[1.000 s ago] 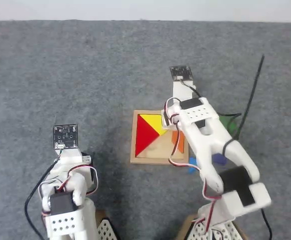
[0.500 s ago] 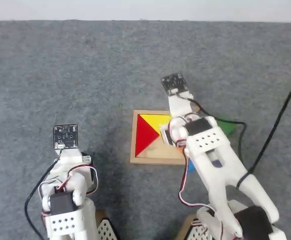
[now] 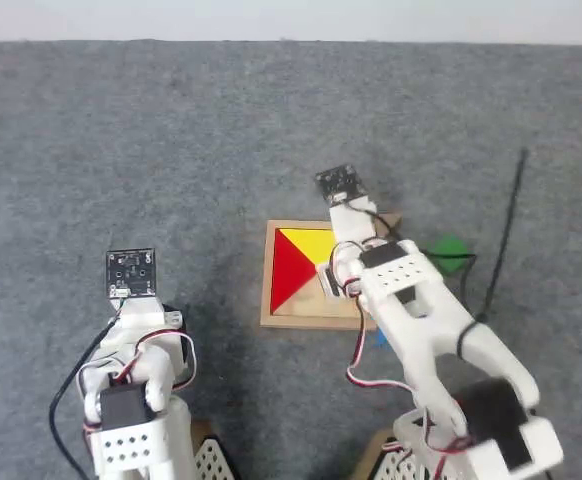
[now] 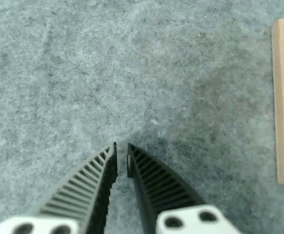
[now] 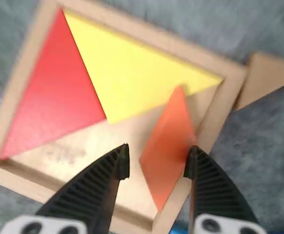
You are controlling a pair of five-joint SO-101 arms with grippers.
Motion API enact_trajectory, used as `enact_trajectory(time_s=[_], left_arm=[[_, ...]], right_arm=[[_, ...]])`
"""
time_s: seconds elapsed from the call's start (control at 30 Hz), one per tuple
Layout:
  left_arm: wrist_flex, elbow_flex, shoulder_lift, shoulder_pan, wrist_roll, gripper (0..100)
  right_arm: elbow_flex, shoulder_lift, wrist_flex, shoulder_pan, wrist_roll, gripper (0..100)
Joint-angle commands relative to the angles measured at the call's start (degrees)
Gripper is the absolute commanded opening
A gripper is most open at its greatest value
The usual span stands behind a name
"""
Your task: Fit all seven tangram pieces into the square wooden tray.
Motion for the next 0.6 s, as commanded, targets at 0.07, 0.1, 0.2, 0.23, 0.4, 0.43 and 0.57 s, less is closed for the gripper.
enact_trajectory(time_s=[0.07, 0.1, 0.2, 0.23, 0.4, 0.43, 0.57], left_arm=[[0.2, -0.3, -1.0, 0.4, -0.3, 4], [0.2, -0.3, -1.0, 0.4, -0.3, 4], [0.2, -0.3, -1.0, 0.4, -0.3, 4], [0.2, -0.3, -1.0, 0.4, -0.3, 4], [0.2, -0.3, -1.0, 0.4, -0.3, 4], [0.2, -0.3, -1.0, 0.4, -0.3, 4], [0.2, -0.3, -1.0, 0.4, -0.3, 4]], right_arm=[[-4.3, 3.5, 0.6, 0.5, 0.4, 19.5], [-4.4, 3.7, 0.6, 0.5, 0.4, 19.5], [-4.4, 3.8, 0.6, 0.5, 0.4, 19.5], [-4.4, 3.9, 0.6, 0.5, 0.4, 19.5], [-4.9, 4.3, 2.4, 1.8, 0.3, 16.1], [-5.2, 4.3, 3.2, 2.4, 0.3, 13.0], [-5.4, 4.3, 4.2, 4.6, 0.3, 4.9]])
